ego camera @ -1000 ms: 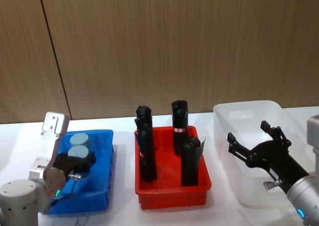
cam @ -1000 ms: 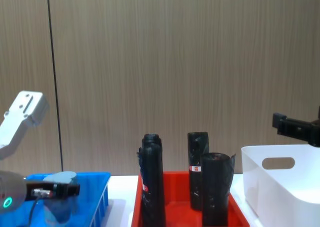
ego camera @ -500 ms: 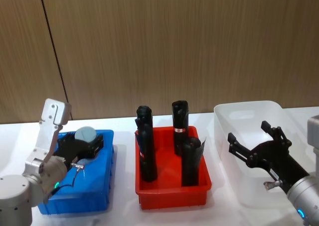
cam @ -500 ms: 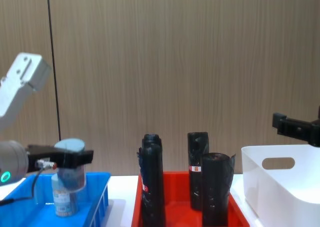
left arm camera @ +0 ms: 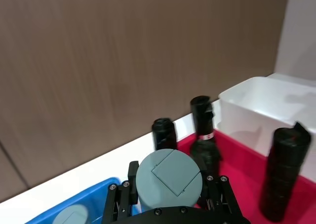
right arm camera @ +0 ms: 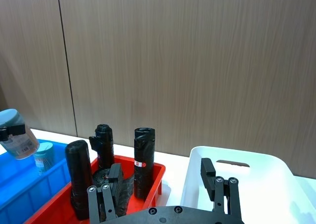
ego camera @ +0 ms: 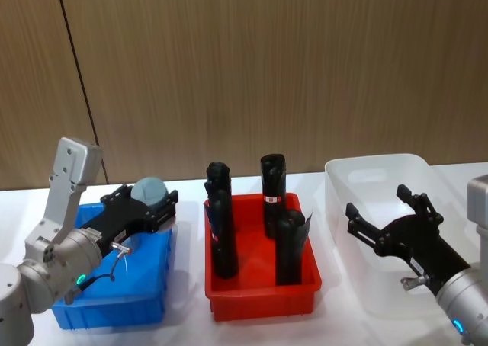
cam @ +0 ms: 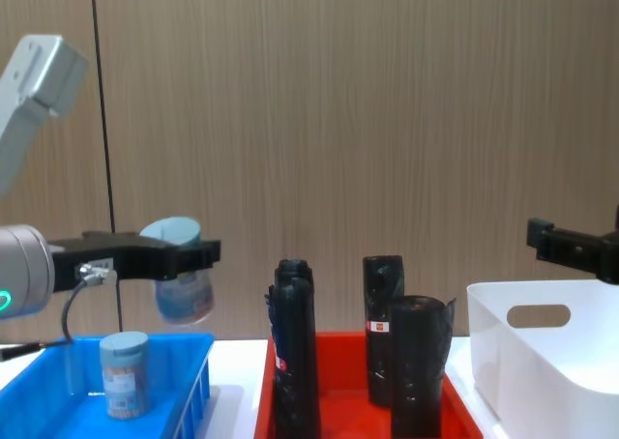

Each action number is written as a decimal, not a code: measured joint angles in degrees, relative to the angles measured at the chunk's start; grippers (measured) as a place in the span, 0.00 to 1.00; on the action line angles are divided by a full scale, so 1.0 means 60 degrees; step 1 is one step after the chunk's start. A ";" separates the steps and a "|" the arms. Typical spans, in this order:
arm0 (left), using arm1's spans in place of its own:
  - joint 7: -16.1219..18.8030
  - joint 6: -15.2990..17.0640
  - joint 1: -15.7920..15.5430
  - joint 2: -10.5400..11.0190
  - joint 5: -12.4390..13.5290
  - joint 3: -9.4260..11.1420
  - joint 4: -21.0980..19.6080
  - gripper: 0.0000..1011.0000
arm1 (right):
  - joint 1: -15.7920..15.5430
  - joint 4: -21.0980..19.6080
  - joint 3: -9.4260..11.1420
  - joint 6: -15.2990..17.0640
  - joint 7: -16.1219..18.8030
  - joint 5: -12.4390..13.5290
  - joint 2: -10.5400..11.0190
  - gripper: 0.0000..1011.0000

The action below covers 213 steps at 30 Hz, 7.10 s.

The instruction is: Pick the cotton swabs from the blue box and place them into the white box.

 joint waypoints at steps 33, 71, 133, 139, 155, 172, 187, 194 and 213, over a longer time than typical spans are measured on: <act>-0.5257 -0.0819 -0.0734 -0.0026 -0.1188 0.0098 0.1007 0.66 | 0.0000 0.0000 0.0000 0.0000 0.0001 0.0000 0.0000 0.99; -0.7438 -0.1144 -0.1365 -0.0382 -0.1697 0.0497 0.2144 0.66 | 0.0107 0.0000 0.0019 0.0094 0.0422 -0.0331 0.0089 0.99; -0.7537 -0.1175 -0.1388 -0.0397 -0.1729 0.0519 0.2194 0.66 | 0.2726 0.0719 -0.0416 0.3301 0.6740 -0.0697 0.0435 0.99; -0.7536 -0.1175 -0.1388 -0.0398 -0.1729 0.0518 0.2194 0.66 | 0.2895 0.0920 -0.0569 0.3305 0.6899 -0.0812 0.0300 0.99; -0.7535 -0.1175 -0.1388 -0.0397 -0.1729 0.0518 0.2194 0.66 | 0.3182 0.1334 -0.0954 0.3192 0.7184 -0.1072 0.0037 0.99; -0.7535 -0.1175 -0.1388 -0.0397 -0.1729 0.0518 0.2194 0.66 | 0.3463 0.1797 -0.1263 0.3009 0.7202 -0.1320 -0.0195 0.99; -0.7535 -0.1175 -0.1388 -0.0397 -0.1728 0.0518 0.2194 0.66 | 0.3732 0.2167 -0.1494 0.2920 0.7063 -0.1516 -0.0425 0.99; -0.7536 -0.1175 -0.1387 -0.0398 -0.1729 0.0518 0.2194 0.66 | 0.3826 0.2252 -0.1551 0.2905 0.6955 -0.1520 -0.0487 0.83; -0.7531 -0.1175 -0.1387 -0.0397 -0.1729 0.0518 0.2193 0.88 | 0.3927 0.2284 -0.1662 0.2947 0.6731 -0.1452 -0.0516 0.66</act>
